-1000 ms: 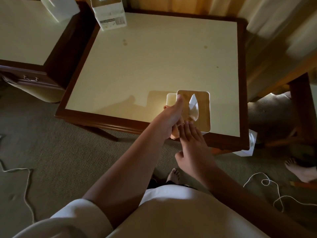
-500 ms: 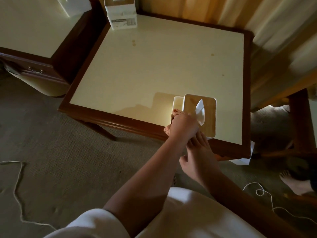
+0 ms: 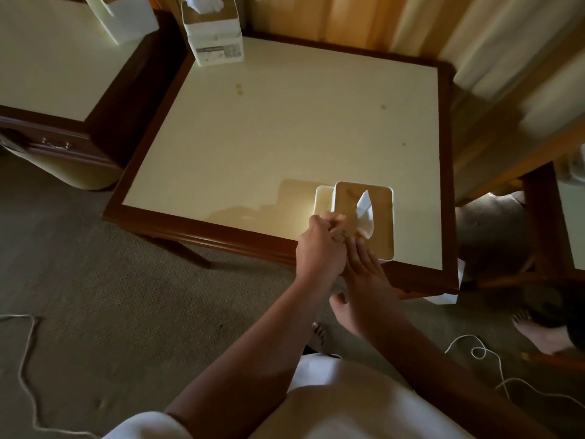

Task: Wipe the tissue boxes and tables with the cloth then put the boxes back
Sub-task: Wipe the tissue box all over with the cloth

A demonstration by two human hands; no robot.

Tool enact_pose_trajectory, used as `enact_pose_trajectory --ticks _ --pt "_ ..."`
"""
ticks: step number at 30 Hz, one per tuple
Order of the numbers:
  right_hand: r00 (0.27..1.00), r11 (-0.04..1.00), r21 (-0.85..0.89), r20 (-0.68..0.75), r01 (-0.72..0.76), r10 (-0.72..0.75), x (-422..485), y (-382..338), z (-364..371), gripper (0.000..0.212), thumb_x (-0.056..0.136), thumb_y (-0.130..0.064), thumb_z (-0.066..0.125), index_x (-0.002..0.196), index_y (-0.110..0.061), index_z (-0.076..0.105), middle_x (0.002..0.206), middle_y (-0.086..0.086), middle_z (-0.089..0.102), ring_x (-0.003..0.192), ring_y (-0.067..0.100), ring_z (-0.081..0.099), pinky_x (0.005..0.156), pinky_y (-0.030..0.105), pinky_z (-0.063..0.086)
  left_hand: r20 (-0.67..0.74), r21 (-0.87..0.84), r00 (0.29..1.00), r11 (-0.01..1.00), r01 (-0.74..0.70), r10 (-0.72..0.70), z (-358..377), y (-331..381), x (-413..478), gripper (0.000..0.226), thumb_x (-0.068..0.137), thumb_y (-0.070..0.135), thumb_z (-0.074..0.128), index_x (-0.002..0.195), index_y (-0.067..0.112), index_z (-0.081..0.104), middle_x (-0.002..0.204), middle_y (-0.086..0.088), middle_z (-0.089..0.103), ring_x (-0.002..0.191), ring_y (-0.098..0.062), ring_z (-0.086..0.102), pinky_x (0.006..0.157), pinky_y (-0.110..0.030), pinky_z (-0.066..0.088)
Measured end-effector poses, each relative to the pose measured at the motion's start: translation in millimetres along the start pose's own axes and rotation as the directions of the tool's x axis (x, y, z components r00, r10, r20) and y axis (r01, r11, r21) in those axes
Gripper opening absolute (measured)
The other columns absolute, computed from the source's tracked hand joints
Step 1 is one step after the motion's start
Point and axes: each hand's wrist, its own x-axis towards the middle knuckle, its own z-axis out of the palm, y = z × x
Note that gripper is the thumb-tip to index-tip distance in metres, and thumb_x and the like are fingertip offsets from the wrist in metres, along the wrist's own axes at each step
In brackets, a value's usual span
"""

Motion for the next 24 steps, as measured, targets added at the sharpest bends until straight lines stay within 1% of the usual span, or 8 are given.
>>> enact_pose_trajectory --ticks 2,4,7,11,15,18,20,24 --pt "1.0 1.0 0.016 0.01 0.004 -0.004 0 0 -1 0.098 0.07 -0.025 0.09 0.154 -0.002 0.045 0.163 0.021 0.034 0.153 0.036 0.03 0.124 0.049 0.026 0.08 -0.013 0.994 0.997 0.074 -0.073 1 4 2 0.03 0.103 0.027 0.056 0.128 0.012 0.049 0.112 -0.004 0.065 0.098 -0.023 0.065 0.074 -0.034 0.057" --pt "1.0 1.0 0.016 0.018 0.008 -0.009 1 1 -1 0.092 0.075 -0.025 0.087 0.154 -0.004 0.045 0.165 0.02 0.031 0.155 0.035 0.025 0.126 0.049 0.024 0.11 0.01 0.987 0.993 0.118 -0.118 0 11 5 0.03 0.104 0.031 0.051 0.125 0.009 0.051 0.108 -0.004 0.065 0.091 -0.02 0.065 0.062 -0.028 0.05" --pt "0.999 1.0 0.0 0.034 0.004 -0.004 0 1 -1 0.093 0.078 -0.026 0.083 0.157 -0.003 0.039 0.166 0.02 0.027 0.156 0.034 0.021 0.127 0.048 0.021 0.127 0.033 0.984 0.992 0.124 -0.128 -5 11 10 0.02 0.099 0.024 0.048 0.103 0.011 0.063 0.094 -0.006 0.071 0.08 -0.02 0.07 0.06 -0.029 0.054" --pt "0.998 1.0 0.003 0.059 0.006 -0.006 0 1 -5 0.092 0.088 -0.029 0.072 0.162 -0.004 0.023 0.17 0.017 0.012 0.156 0.026 0.0 0.128 0.04 0.004 0.2 0.156 0.965 0.978 0.14 -0.17 -7 21 17 0.019 0.097 0.027 0.054 0.083 0.016 0.059 0.079 -0.002 0.066 0.068 -0.017 0.064 0.054 -0.025 0.044" --pt "0.996 0.999 0.034 0.085 0.027 -0.03 0 0 -10 0.092 0.096 -0.033 0.06 0.164 -0.006 0.005 0.17 0.013 -0.006 0.157 0.024 -0.013 0.126 0.036 -0.009 0.339 0.288 0.898 0.939 0.186 -0.281 -4 33 35 0.035 0.103 0.044 0.054 0.086 0.014 0.063 0.085 -0.005 0.07 0.074 -0.022 0.067 0.07 -0.03 0.05" --pt "0.997 0.999 0.049 0.073 0.024 -0.027 -1 3 -9 0.091 0.093 -0.032 0.062 0.163 -0.004 0.011 0.17 0.016 0.004 0.159 0.027 -0.003 0.13 0.042 0.002 0.477 0.218 0.798 0.929 0.299 -0.369 -4 33 45 0.04 0.106 0.046 0.057 0.1 0.009 0.07 0.086 -0.005 0.066 0.074 -0.019 0.061 0.075 -0.033 0.05" --pt "0.997 0.999 0.048 0.075 0.025 -0.029 -1 4 -8 0.09 0.094 -0.033 0.061 0.163 -0.004 0.012 0.171 0.016 0.006 0.16 0.027 -0.001 0.131 0.045 0.008 0.507 0.191 0.757 0.91 0.368 -0.412 -9 34 50 0.039 0.105 0.047 0.06 0.1 0.008 0.068 0.086 -0.004 0.062 0.072 -0.017 0.057 0.071 -0.03 0.048" --pt "0.994 0.997 0.063 0.1 0.038 -0.044 -1 2 -11 0.091 0.097 -0.037 0.058 0.164 -0.007 0.004 0.172 0.012 -0.003 0.159 0.023 -0.01 0.129 0.037 -0.004 0.512 0.198 0.719 0.879 0.434 -0.47 -5 29 58 0.061 0.102 0.062 0.055 0.108 0.002 0.063 0.086 -0.008 0.056 0.062 -0.018 0.05 0.076 -0.03 0.048"
